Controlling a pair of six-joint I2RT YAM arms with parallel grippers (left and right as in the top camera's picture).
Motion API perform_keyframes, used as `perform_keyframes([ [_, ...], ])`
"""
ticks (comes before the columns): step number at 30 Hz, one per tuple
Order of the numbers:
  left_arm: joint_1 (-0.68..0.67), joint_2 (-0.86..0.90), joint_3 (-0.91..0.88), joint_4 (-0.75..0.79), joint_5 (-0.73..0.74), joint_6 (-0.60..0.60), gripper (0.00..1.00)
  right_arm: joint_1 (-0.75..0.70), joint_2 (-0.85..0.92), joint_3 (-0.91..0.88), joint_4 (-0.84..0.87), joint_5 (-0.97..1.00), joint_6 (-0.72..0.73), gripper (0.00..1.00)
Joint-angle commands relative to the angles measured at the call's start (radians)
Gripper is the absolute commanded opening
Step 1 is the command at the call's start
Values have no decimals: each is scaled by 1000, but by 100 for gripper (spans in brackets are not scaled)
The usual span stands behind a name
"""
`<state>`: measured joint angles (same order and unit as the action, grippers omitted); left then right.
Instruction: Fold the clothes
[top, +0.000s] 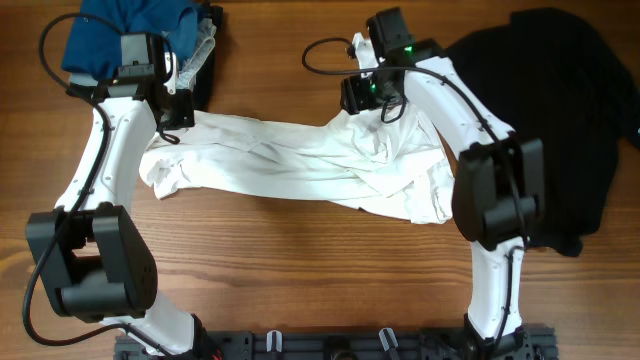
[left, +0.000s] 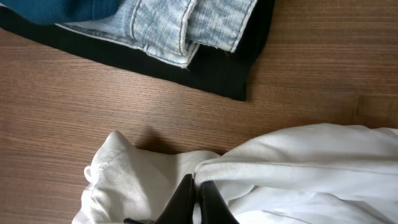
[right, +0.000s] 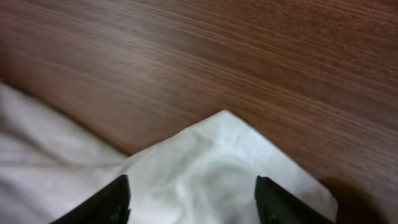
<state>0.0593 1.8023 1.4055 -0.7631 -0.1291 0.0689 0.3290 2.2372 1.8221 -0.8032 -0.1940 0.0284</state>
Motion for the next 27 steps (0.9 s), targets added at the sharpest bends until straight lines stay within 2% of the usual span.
perform_keyframes([
  [1, -2, -18, 8, -2, 6, -10, 4, 28, 79, 8, 46, 156, 27, 62],
  [5, -2, -18, 8, -2, 6, -10, 4, 78, 127, 5, 105, 225, 36, 62],
  [9, -2, -18, 8, -3, 6, -10, 4, 113, 179, 4, 140, 301, 137, 59],
  [11, -2, -18, 8, -3, 6, -10, 4, 112, 193, 3, 137, 377, 196, 49],
  [13, -2, -18, 8, -3, 5, -10, 4, 109, 192, 4, 146, 428, 216, 25],
  [14, -2, -18, 8, -2, 6, -10, 4, 107, 192, 5, 165, 435, 216, 8],
  [15, -2, -18, 8, -2, 5, -10, 4, 103, 192, 11, 183, 435, 214, 4],
  [18, -2, -18, 8, -2, 5, -10, 4, 81, 191, 72, 232, 434, 199, 4],
  [23, -2, -18, 8, -1, 5, -10, 4, 14, 190, 394, 265, 413, 56, 4],
  [27, -2, -18, 8, -1, 5, -10, 4, -6, 185, 540, 234, 396, -42, 4],
])
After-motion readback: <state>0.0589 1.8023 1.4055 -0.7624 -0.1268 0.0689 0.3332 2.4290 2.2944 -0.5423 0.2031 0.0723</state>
